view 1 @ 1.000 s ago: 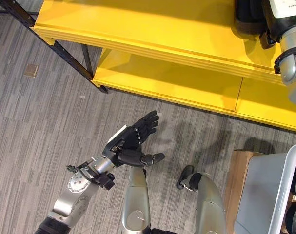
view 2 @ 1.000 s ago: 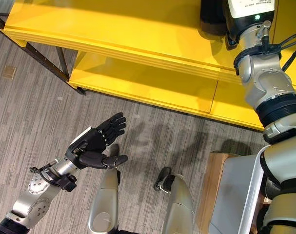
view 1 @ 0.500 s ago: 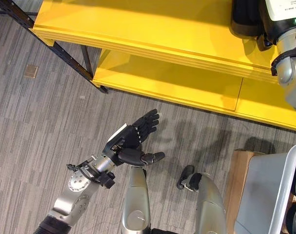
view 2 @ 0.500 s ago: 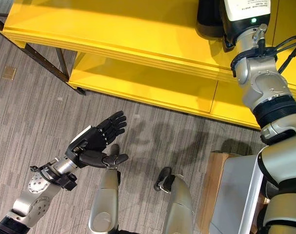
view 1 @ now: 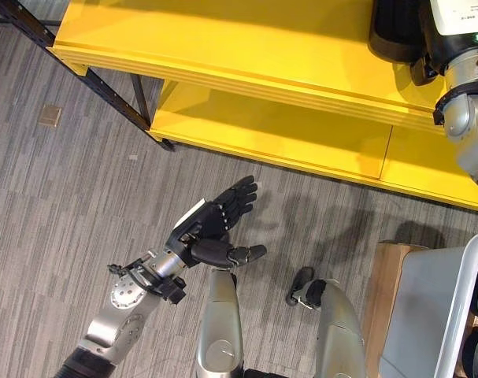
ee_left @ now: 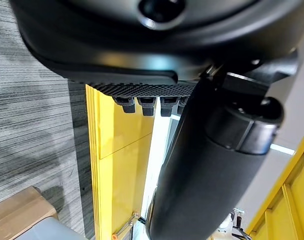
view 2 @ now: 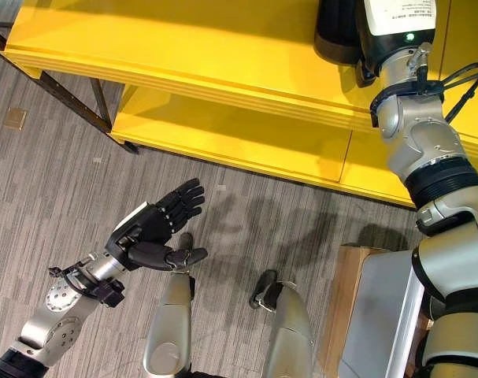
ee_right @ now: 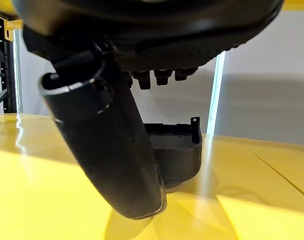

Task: Move parts from the plastic box to the shelf.

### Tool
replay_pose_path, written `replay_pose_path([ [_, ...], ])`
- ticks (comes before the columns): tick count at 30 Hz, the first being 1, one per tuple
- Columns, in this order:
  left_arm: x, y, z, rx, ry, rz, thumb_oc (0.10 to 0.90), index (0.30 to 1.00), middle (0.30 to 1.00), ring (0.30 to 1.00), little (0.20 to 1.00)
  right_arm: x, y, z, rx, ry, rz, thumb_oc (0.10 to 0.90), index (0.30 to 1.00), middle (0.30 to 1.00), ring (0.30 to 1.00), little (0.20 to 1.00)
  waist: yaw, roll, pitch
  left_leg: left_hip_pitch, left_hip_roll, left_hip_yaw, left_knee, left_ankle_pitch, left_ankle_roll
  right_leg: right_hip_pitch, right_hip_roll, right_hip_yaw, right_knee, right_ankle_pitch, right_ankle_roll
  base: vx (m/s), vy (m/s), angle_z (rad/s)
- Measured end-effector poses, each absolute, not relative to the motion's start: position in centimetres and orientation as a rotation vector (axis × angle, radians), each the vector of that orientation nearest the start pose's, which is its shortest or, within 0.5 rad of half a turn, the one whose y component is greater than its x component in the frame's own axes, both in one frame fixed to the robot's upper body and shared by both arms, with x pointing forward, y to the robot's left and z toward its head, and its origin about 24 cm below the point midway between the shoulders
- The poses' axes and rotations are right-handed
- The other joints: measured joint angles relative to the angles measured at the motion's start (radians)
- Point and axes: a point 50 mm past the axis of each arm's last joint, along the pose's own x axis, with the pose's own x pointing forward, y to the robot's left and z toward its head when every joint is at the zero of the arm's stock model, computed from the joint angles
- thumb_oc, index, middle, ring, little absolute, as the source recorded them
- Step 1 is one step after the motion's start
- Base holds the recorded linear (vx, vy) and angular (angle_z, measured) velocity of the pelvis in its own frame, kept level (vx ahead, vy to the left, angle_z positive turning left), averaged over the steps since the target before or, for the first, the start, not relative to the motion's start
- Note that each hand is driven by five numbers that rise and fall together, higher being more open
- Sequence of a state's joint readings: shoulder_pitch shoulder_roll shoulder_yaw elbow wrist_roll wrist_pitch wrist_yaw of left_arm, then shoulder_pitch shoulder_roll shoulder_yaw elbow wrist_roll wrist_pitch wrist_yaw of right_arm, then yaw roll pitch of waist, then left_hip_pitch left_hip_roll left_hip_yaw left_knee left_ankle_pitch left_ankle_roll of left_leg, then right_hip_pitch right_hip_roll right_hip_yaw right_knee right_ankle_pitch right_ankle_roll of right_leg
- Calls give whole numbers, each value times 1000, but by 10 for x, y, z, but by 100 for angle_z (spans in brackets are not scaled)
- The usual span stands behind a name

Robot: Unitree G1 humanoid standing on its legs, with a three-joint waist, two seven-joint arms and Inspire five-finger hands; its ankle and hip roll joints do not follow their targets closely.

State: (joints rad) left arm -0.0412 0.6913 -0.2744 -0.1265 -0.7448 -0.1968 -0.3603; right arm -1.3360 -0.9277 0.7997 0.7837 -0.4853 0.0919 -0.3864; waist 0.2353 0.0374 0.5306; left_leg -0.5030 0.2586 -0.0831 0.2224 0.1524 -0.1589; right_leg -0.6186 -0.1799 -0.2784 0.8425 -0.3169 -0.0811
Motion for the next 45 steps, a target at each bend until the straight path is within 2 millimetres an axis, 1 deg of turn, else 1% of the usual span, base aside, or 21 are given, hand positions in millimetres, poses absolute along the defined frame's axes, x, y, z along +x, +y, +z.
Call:
replay_pose_path([
  [8,245,182,103,-91,-175,-654,900,1000,1000,1000,1000,381,-248,333,-1685,-531,-565,900,1000,1000,1000,1000,1,0,0,1,0,1,-1,0,0,1,0,0,-1,0,0,0,0,0],
  [13,245,182,102,-93,-174,-653,900,1000,1000,1000,1000,380,-240,336,-1677,-569,-559,900,1000,1000,1000,1000,2,0,0,1,-1,1,-1,0,0,1,0,0,-1,0,0,0,0,0],
  [17,245,182,103,-93,-175,-653,900,1000,1000,1000,1000,380,-241,336,-1672,-564,-576,900,1000,1000,1000,1000,3,0,0,1,-1,1,-2,0,0,2,-1,0,-2,0,0,0,0,0],
  [21,245,182,103,-93,-176,-653,900,1000,1000,1000,1000,380,-243,338,-1609,-554,-595,900,1000,1000,1000,1000,1,1,0,1,-2,1,-2,0,0,2,-2,0,-2,0,0,0,0,0],
  [37,245,182,103,-96,-175,-653,900,1000,1000,1000,1000,380,-244,337,-1607,-546,-604,900,1000,1000,1000,1000,1,1,0,1,-5,1,-2,0,0,2,-6,0,-1,0,0,0,0,0],
  [45,245,181,102,-98,-173,-656,900,1000,1000,1000,1000,380,-245,337,-1565,-539,-609,900,1000,1000,1000,1000,-2,1,0,1,-6,2,-2,0,0,2,-6,0,-1,0,1,0,0,0],
])
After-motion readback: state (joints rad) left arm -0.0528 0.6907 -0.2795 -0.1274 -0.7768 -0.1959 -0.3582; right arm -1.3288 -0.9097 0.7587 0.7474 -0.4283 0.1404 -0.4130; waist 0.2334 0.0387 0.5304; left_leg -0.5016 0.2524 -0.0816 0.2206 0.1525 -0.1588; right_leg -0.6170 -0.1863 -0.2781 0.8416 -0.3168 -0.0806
